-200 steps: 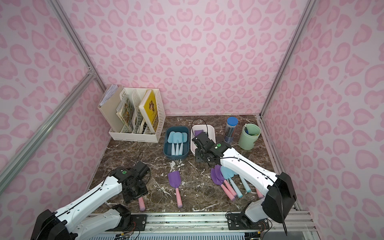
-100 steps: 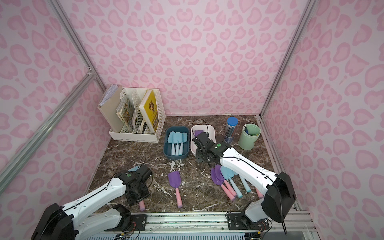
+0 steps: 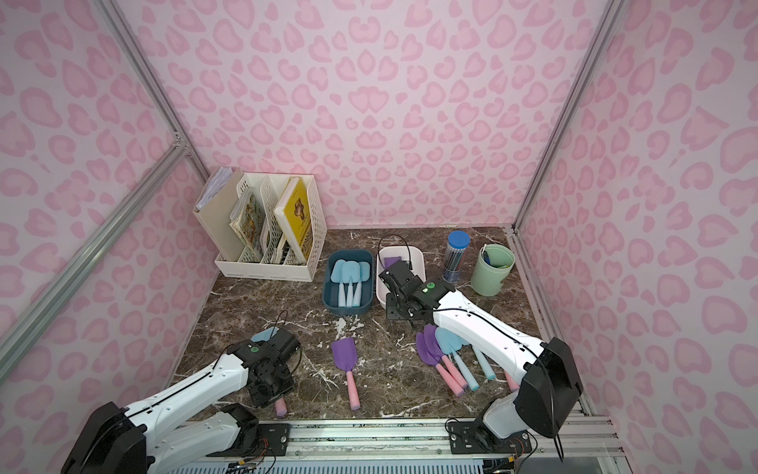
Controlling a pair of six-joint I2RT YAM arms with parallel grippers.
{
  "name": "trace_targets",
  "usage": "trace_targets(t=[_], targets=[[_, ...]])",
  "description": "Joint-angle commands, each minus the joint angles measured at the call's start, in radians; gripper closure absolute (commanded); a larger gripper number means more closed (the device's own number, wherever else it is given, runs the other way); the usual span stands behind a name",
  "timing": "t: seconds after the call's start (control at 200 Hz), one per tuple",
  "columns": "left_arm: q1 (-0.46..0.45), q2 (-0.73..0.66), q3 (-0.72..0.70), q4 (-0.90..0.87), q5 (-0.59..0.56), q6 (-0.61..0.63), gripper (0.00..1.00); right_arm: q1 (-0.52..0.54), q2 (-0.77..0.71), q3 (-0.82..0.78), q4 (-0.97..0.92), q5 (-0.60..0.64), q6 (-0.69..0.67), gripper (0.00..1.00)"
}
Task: Sort the small shovels by color and place them into the storage box
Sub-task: Pick up the shovel from the center of the board, then place the shovel in the storage box.
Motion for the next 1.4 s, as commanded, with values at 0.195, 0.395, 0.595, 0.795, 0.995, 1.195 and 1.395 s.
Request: trace_targets(t=[0.195,0.395,0.595,0.795,0.995,1.195,1.395], targets=[[0.000,-0.031,0.003,-0.038,-0.022,-0.016,0.64,0.000,-0.001,0.007,-0.020,0.022,-0.001,0.57],[0.000,-0.027,-0.010,-0.025,-0.015,-0.017,0.69,0.000,0.000,0.008,-0.014,0.019,-0.006,0.57],[0.000,-0.031,-0.020,-0.013,-0.011,-0.021,0.73,0.001,0.008,0.020,-0.017,0.014,-0.010,0.57],[0.000,-0.060,0.020,-0.075,-0.032,-0.005,0.85,0.001,0.009,0.026,-0.025,0.017,-0.009,0.57],[0.000,-0.105,0.191,-0.221,-0.086,0.066,0.97,0.000,-0.010,0.024,-0.022,0.038,-0.004,0.57],[-0.027,0.028,0.459,-0.285,-0.089,0.193,1.00,-0.004,-0.073,0.024,-0.030,0.099,0.027,0.58],[-0.105,0.309,0.771,-0.248,-0.030,0.311,1.00,-0.032,-0.188,-0.005,-0.060,0.177,0.051,0.57]])
